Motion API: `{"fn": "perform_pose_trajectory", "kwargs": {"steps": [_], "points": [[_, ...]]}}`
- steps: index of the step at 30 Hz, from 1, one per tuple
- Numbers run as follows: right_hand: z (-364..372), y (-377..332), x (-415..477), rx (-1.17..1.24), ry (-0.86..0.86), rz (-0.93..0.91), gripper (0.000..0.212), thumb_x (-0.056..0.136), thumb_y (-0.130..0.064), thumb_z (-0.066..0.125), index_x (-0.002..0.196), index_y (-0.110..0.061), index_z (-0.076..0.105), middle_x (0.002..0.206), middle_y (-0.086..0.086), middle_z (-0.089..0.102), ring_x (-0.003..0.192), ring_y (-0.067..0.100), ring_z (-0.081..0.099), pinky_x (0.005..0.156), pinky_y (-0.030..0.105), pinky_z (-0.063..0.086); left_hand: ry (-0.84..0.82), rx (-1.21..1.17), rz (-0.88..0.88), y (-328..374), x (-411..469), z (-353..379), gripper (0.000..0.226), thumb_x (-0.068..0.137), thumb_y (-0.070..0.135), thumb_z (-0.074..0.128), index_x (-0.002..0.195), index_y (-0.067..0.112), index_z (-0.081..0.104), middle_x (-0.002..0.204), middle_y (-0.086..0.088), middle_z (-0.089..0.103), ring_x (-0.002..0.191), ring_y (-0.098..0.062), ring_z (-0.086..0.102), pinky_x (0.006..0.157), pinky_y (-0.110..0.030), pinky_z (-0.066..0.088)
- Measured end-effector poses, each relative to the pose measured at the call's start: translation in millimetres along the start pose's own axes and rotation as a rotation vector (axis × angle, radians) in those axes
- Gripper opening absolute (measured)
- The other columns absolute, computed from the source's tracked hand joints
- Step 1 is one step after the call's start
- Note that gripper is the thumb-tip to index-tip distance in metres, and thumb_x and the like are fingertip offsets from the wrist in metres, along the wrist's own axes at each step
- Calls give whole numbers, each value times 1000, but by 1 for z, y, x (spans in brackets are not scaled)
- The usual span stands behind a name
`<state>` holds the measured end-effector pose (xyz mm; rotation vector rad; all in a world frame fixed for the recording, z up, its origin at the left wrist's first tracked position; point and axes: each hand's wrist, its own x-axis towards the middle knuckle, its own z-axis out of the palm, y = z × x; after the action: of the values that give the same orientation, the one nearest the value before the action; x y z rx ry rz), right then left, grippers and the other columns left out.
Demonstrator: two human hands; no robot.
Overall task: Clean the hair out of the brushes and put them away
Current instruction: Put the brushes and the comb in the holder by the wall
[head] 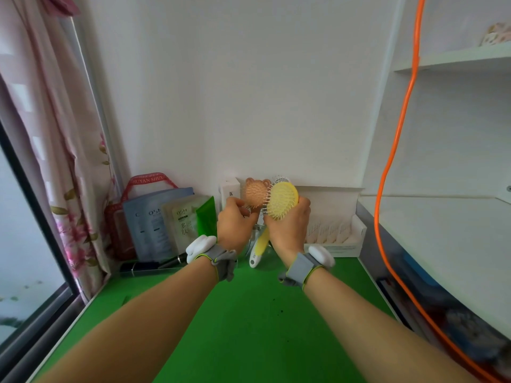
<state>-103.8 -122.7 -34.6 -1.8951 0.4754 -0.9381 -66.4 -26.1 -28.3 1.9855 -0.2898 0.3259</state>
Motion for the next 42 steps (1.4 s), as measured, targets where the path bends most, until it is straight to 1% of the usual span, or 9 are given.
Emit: {"fn": "perform_pose_trajectory", "kwargs": {"steps": [10, 14, 18, 22, 28, 33, 36, 39, 42], "points": [[-7, -2, -7, -7, -36, -15, 61, 74, -8, 76, 122, -6, 38, 123, 13, 43, 113, 30, 45, 92, 41, 44, -17, 10, 16, 2, -5, -8, 25, 85, 6, 59, 110, 6, 54, 100, -12, 62, 87, -34, 64, 77, -48, 55], [-12, -7, -11, -21, -45, -9, 59, 76, -7, 75, 122, -6, 38, 124, 13, 43, 115, 29, 43, 89, 34, 42, -31, 4, 1, 3, -6, -14, 22, 89, 4, 56, 111, 6, 56, 100, -13, 62, 88, -33, 65, 78, -47, 55], [-20, -16, -20, -41, -40, -15, 58, 78, -7, 74, 123, -6, 38, 125, 13, 41, 112, 29, 45, 90, 36, 43, -17, -4, 10, 6, -14, -26, 19, 89, 4, 53, 108, 7, 56, 96, -12, 62, 86, -30, 65, 77, -47, 56], [-25, -27, -29, -29, -57, -11, 47, 82, -8, 69, 119, -6, 40, 121, 12, 42, 105, 28, 49, 82, 33, 43, -20, -4, -9, 11, -22, -40, 19, 88, 1, 49, 104, 8, 57, 94, -11, 64, 81, -27, 66, 74, -44, 58], [-22, -43, -61, -20, -174, -16, 22, 87, -13, 58, 107, -10, 48, 117, 11, 40, 84, 27, 48, 73, 29, 38, -47, 51, -26, 10, -50, -69, 16, 86, 3, 51, 91, 10, 64, 82, -12, 69, 66, -20, 67, 69, -40, 59], [-17, -55, -90, -48, -295, -23, 4, 86, -12, 58, 89, -13, 56, 115, 15, 49, 92, 27, 51, 83, 33, 44, -38, 86, -28, 5, -76, -96, 17, 84, 5, 52, 80, 19, 62, 80, -7, 70, 69, -25, 69, 69, -42, 59], [-15, -61, -110, -64, -344, -20, 2, 84, -11, 59, 86, -10, 61, 113, 19, 54, 101, 34, 54, 87, 39, 46, -19, 98, -54, 0, -91, -113, 16, 82, 4, 54, 79, 17, 62, 80, -8, 70, 70, -30, 70, 70, -45, 59], [-9, -66, -132, -86, -410, -29, 11, 85, -12, 58, 90, -6, 66, 108, 20, 59, 100, 35, 56, 87, 40, 48, -21, 176, -49, -6, -108, -131, 15, 82, 4, 53, 81, 14, 65, 83, -13, 71, 77, -33, 69, 72, -46, 58], [-1, -69, -153, -106, -492, -21, 12, 86, -15, 57, 91, -7, 66, 110, 21, 61, 100, 37, 57, 87, 38, 46, -40, 225, -84, -13, -124, -147, 15, 85, 5, 52, 80, 13, 64, 84, -14, 72, 70, -30, 71, 69, -43, 59]]}}
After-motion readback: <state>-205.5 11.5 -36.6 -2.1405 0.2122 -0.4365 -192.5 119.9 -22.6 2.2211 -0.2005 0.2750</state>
